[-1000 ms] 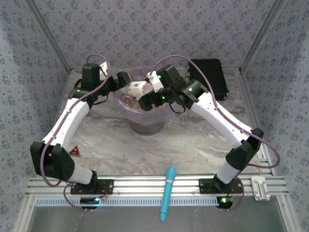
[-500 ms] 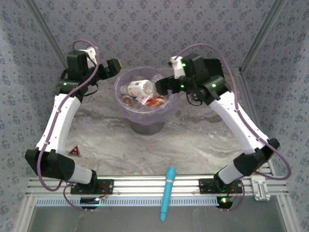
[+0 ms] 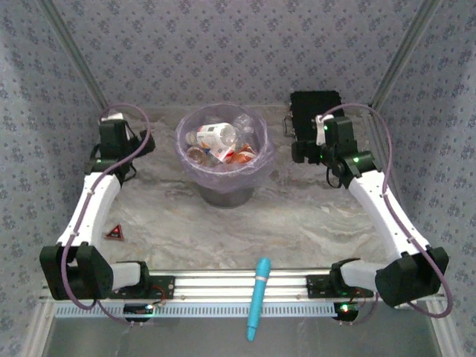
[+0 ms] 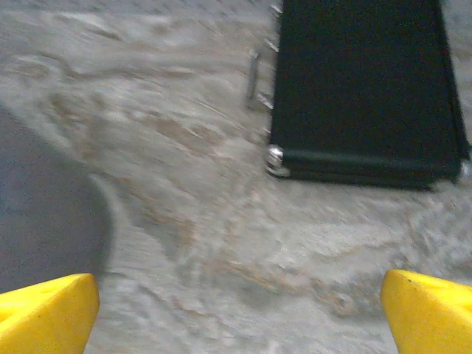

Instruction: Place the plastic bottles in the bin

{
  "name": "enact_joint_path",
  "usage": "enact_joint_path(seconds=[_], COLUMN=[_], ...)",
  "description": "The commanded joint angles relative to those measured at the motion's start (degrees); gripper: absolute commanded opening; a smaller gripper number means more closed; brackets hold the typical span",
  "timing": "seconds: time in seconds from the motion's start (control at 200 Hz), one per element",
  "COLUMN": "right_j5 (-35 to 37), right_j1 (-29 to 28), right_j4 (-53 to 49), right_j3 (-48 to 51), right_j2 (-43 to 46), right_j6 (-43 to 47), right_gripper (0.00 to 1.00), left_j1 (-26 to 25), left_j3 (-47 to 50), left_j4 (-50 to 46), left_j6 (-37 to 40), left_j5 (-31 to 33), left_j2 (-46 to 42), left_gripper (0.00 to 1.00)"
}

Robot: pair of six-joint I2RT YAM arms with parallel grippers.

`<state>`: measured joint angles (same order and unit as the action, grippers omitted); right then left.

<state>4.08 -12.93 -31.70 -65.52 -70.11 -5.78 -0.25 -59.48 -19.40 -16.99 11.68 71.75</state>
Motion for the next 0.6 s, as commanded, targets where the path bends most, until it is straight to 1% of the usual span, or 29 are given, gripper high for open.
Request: enact_joint_path(seconds=[0.0, 0.14, 0.23, 0.295, 0.415, 0.515, 0.575, 0.595], right_j5=[3.75, 5.42, 6.52, 7.48, 8.92, 9.86, 10.24, 10.29], right_j1=[4.0, 7.09, 7.82, 8.2, 8.85, 9.31, 9.51, 9.61], right_j4=[10.0, 17.62, 27.35, 32.04, 39.67, 47.18, 51.07, 52.18], right_j3=[6.51, 15.17, 22.6, 26.22, 30.96, 34.13, 35.47, 35.74], right_j2=[2.16, 1.68, 2.08, 1.63, 0.0, -2.71, -4.67, -5.37], right_j6=[1.06, 1.19, 2.21, 3.01, 3.79, 4.43, 4.72, 4.81], right_gripper=[1.0, 1.0, 1.0, 1.0, 1.0, 1.0, 1.0, 1.0], left_j1=[1.55, 2.54, 2.75, 2.97, 3.61, 3.87, 3.9, 4.09], left_j3=[6.43, 15.62, 20.68, 23.43, 26.48, 27.46, 28.17, 27.81], left_j4=[10.03, 18.52, 24.63, 28.51, 36.35, 41.95, 45.99, 45.45], left_j6=[0.74, 0.09, 1.11, 2.52, 5.1, 6.63, 7.23, 7.31], left_j5=[7.6, 7.59, 7.5, 6.79, 4.98, 2.22, 1.72, 1.44], left_j2=[-0.66, -1.63, -2.44, -2.34, 0.42, 3.83, 5.88, 6.46], left_gripper=[1.0, 1.0, 1.0, 1.0, 1.0, 1.0, 1.0, 1.0])
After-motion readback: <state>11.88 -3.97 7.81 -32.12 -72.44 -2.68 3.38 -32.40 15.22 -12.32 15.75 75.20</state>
